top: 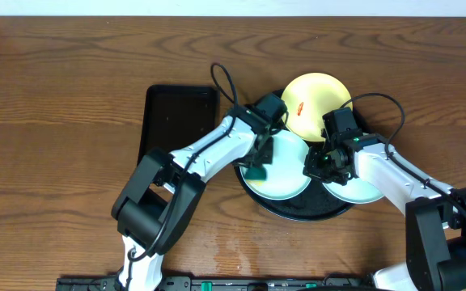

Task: Clean dirty plates on tray and stack at the side
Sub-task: 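Scrub the held mint plate with the sponge in the left gripper, then return the sponge to the black rectangular tray with the left gripper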

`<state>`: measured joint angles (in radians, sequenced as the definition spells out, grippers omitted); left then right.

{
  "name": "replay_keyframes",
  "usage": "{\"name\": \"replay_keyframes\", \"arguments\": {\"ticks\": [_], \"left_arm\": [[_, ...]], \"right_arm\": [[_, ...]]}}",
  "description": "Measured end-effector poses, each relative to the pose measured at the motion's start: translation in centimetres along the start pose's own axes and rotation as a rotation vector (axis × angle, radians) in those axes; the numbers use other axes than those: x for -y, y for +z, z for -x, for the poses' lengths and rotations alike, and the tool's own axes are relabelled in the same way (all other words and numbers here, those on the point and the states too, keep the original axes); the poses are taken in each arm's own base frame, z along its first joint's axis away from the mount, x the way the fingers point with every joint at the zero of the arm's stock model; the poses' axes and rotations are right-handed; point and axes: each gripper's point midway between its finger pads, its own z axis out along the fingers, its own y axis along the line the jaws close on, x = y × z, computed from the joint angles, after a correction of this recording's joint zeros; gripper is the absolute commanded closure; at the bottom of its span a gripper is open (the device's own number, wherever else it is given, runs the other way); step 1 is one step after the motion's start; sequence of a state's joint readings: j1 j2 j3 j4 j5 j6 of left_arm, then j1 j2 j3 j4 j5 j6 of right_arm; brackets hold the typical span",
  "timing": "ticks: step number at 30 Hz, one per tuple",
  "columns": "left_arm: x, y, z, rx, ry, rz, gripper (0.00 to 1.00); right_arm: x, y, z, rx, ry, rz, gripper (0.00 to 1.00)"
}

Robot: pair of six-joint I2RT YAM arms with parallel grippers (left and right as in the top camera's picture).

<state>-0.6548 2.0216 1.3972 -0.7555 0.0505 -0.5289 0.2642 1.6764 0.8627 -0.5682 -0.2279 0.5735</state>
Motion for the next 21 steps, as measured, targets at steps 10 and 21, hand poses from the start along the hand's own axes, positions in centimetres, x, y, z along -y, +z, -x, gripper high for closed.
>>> {"name": "replay_keyframes", "arguments": {"ticks": [10, 21], "left_arm": [[-3.4, -3.7, 2.8, 0.088, -0.002, 0.212, 0.92], [-7.9, -10.6, 3.1, 0.131, -0.083, 0.199, 0.92]], "right_arm": [[0.0, 0.0, -0.1, -0.003, 0.001, 0.001, 0.99], [0.1, 0.0, -0.1, -0.005, -0.004, -0.005, 0.99]]}}
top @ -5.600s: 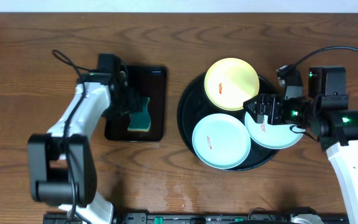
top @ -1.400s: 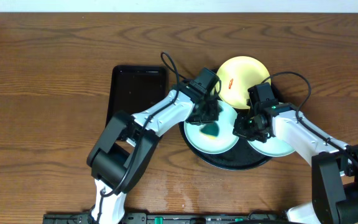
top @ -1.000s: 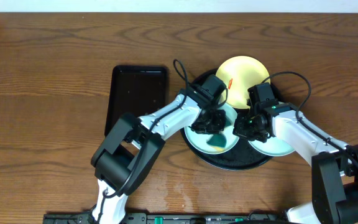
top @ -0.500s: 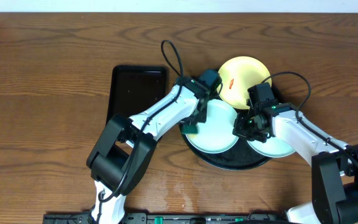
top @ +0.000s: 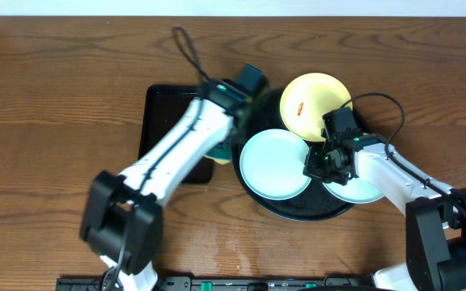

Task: Clean dirty plates on tray and stack at the side
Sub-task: 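Return the sponge to the black rectangular tray with the left gripper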

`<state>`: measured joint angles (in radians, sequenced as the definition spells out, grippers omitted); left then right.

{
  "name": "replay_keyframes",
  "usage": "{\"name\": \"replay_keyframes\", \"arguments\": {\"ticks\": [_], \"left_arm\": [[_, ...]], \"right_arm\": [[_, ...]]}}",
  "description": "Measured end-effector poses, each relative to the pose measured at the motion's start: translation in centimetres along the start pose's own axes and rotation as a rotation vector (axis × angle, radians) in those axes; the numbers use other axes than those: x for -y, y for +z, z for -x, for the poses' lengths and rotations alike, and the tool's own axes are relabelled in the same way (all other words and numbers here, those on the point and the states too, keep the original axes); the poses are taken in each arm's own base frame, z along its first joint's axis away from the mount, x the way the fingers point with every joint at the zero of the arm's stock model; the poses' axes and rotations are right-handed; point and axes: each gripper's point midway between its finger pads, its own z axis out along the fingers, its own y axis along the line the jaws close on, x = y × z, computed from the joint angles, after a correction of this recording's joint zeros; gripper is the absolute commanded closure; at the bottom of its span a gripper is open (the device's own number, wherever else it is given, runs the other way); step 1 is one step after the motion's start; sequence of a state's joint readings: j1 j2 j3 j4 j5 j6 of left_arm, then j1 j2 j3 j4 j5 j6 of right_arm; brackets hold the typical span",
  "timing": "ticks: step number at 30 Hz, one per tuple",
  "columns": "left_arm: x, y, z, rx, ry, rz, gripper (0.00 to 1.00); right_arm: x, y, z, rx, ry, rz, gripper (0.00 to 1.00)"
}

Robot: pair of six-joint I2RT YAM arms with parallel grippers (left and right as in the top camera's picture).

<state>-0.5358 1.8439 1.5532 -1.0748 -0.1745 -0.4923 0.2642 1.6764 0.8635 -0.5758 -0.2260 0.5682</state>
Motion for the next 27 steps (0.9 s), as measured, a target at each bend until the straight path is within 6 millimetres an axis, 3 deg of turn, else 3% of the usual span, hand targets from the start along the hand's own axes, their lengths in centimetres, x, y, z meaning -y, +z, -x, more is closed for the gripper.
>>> {"name": "replay_keyframes", "arguments": {"ticks": [3, 7, 10, 12, 13, 16, 20, 23, 27], "left_arm": [[-3.2, 0.4, 1.5, -0.006, -0.096, 0.003, 0.92], [-7.1, 2.4, 3.1, -0.021, -0.212, -0.007, 0.92], [-8.2, 4.8, 3.2, -0.047, -0.245, -0.072, 0.92], [-8.3, 6.4, 2.5, -0.080, -0.247, -0.124, 0.83], [-8.3, 7.0, 2.0, -0.099, -0.249, -0.143, 0.67], [-8.3, 8.1, 0.6, -0.169, -0.252, -0.205, 0.53], [-8.0, 7.6, 0.4, -0.194, -0.256, -0.287, 0.43], [-7.9, 6.6, 0.4, -0.190, -0.259, -0.323, 0.35], [-7.9, 3.2, 1.3, -0.104, -0.250, -0.372, 0.28]], "right_arm": [[-0.1, 0.0, 0.2, 0.006, -0.052, 0.005, 0.99], [-0.2, 0.0, 0.3, 0.010, -0.162, 0.010, 0.99], [-0.2, 0.0, 0.3, 0.013, -0.215, 0.010, 0.99], [-0.2, 0.0, 0.3, 0.011, -0.230, 0.012, 0.99], [-0.2, -0.1, 0.3, 0.006, -0.238, 0.013, 0.99], [-0.1, -0.3, 0.0, -0.015, -0.242, 0.005, 0.99], [-0.1, -1.2, -0.2, -0.031, -0.251, -0.007, 0.99], [-0.9, -2.8, 0.8, 0.016, -0.273, 0.002, 0.99], [-2.0, -6.3, 3.0, 0.154, -0.323, -0.004, 0.99]]}}
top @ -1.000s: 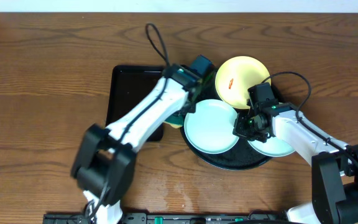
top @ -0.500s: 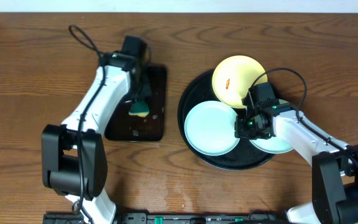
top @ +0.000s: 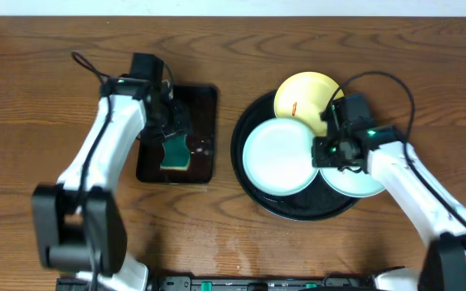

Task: Clean dirty plates on tray and stack at the side
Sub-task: 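Return the sponge to the black rectangular tray with the left gripper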

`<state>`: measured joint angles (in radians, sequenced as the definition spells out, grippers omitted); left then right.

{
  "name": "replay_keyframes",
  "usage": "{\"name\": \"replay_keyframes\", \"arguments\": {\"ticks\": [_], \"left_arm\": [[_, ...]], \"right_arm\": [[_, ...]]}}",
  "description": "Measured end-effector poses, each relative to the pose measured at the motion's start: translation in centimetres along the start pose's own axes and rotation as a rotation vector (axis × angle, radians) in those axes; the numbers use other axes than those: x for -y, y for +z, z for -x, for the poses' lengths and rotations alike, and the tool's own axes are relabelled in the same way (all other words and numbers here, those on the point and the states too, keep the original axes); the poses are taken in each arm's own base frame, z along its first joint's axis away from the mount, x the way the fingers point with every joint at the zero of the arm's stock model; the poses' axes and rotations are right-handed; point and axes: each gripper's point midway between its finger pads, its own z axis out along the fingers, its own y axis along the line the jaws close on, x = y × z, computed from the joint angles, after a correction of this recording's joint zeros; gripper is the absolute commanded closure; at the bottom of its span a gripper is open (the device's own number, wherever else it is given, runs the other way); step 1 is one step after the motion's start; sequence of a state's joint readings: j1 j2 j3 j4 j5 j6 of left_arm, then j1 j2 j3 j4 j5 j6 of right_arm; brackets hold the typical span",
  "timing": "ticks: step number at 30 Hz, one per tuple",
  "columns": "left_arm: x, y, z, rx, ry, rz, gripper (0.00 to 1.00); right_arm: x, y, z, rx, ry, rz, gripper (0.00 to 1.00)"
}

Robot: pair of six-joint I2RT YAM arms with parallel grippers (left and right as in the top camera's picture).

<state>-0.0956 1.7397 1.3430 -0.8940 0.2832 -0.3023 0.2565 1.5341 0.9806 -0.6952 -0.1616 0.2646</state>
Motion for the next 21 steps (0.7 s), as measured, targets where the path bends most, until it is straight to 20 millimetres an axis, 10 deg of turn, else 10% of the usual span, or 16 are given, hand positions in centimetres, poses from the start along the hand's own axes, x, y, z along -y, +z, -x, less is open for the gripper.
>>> {"name": "replay_keyframes", "arguments": {"ticks": [10, 21], "left_arm": [[2.3, -9.1, -0.3, 0.231, 0.068, -0.100, 0.21], [2.5, -9.9, -0.5, 0.253, 0.074, -0.108, 0.21]], "right_arm": [[0.9, -5.7, 4.1, 0.251, -0.199, -0.196, 0.99], [-3.1, -7.5, 3.7, 0.375, -0.508, -0.517, 0.99]]}}
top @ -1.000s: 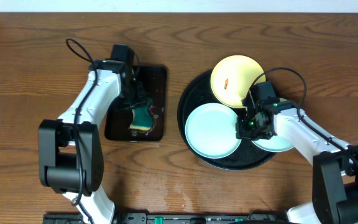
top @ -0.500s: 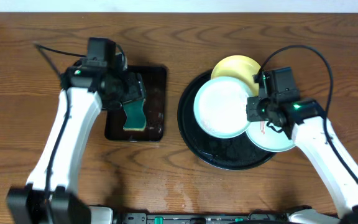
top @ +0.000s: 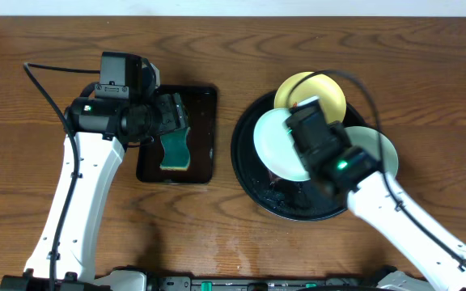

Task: Clean dirty plates on tray and stack at the side
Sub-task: 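Return the sponge to the black rectangular tray with the left gripper, then lift the mint plate with the right gripper and place it right of the tray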

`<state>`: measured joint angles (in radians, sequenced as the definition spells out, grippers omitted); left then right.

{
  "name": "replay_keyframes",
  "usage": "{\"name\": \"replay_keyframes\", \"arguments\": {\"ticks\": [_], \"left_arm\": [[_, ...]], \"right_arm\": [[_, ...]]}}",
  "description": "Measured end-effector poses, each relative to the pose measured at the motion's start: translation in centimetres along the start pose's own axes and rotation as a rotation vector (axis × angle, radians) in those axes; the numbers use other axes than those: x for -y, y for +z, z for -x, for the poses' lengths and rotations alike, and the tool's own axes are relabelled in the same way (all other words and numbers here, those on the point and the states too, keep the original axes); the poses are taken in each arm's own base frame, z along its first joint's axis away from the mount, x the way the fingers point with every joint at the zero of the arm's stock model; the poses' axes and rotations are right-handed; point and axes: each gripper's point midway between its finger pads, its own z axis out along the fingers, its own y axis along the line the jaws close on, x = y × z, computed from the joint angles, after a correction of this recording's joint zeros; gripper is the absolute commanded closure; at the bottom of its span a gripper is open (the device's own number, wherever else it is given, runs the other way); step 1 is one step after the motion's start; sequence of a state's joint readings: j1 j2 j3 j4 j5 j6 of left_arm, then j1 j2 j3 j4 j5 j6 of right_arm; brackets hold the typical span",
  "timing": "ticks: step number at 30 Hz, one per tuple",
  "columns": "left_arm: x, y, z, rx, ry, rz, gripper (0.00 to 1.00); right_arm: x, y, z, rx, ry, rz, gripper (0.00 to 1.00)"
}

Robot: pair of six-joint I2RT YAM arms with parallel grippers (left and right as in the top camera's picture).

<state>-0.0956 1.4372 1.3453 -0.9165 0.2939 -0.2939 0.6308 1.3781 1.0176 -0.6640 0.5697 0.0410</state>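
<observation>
My right gripper (top: 299,153) is shut on the right edge of a pale green plate (top: 273,144), holding it tilted above the round black tray (top: 247,174). A yellow plate (top: 314,87) with a small orange smear lies at the tray's back. A second pale plate (top: 376,149) lies at its right, partly under my arm. The green sponge (top: 174,151) rests on the small rectangular black tray (top: 202,105). My left gripper (top: 171,113) hangs open just above the sponge's far end.
Brown wooden table (top: 39,48) all around. The rectangular tray sits left of the round tray with a narrow gap between them. My right arm crosses the round tray's front right. A light wall edge runs along the back.
My left gripper has let go of the sponge, which lies on the rectangular tray. My right gripper now holds the pale plate up off the round tray, tilted.
The left gripper first held the sponge on the pale plate while the right gripper steadied that plate's edge. Then the sponge was over the round tray's left rim, then down on the rectangular tray. Now it is released, and the right gripper holds the plate raised.
</observation>
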Motion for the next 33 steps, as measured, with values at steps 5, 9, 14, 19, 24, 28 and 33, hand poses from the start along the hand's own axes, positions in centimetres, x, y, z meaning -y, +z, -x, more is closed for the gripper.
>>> {"name": "replay_keyframes", "arguments": {"ticks": [5, 9, 14, 19, 24, 28, 33], "left_arm": [[0.0, 0.0, 0.0, 0.000, 0.000, 0.000, 0.20], [0.0, 0.0, 0.0, 0.000, 0.000, 0.000, 0.19], [0.0, 0.0, 0.0, 0.000, 0.000, 0.000, 0.19], [0.0, 0.0, 0.0, 0.000, 0.000, 0.000, 0.19], [0.0, 0.0, 0.0, 0.000, 0.000, 0.000, 0.19], [0.0, 0.0, 0.0, 0.000, 0.000, 0.000, 0.19], [0.0, 0.0, 0.0, 0.000, 0.000, 0.000, 0.19]], "right_arm": [[-0.9, -2.5, 1.5, 0.098, -0.086, -0.122, 0.99], [-1.0, -4.0, 2.3, 0.156, -0.109, -0.186, 0.99], [-0.6, -5.6, 3.4, 0.223, -0.089, -0.229, 0.99], [0.5, -6.9, 4.3, 0.274, -0.033, -0.254, 0.99], [1.2, -7.7, 4.8, 0.302, -0.031, -0.266, 0.99], [1.5, -7.9, 5.0, 0.310, -0.034, -0.273, 0.99], [1.5, -7.9, 5.0, 0.309, -0.045, -0.275, 0.99]]}}
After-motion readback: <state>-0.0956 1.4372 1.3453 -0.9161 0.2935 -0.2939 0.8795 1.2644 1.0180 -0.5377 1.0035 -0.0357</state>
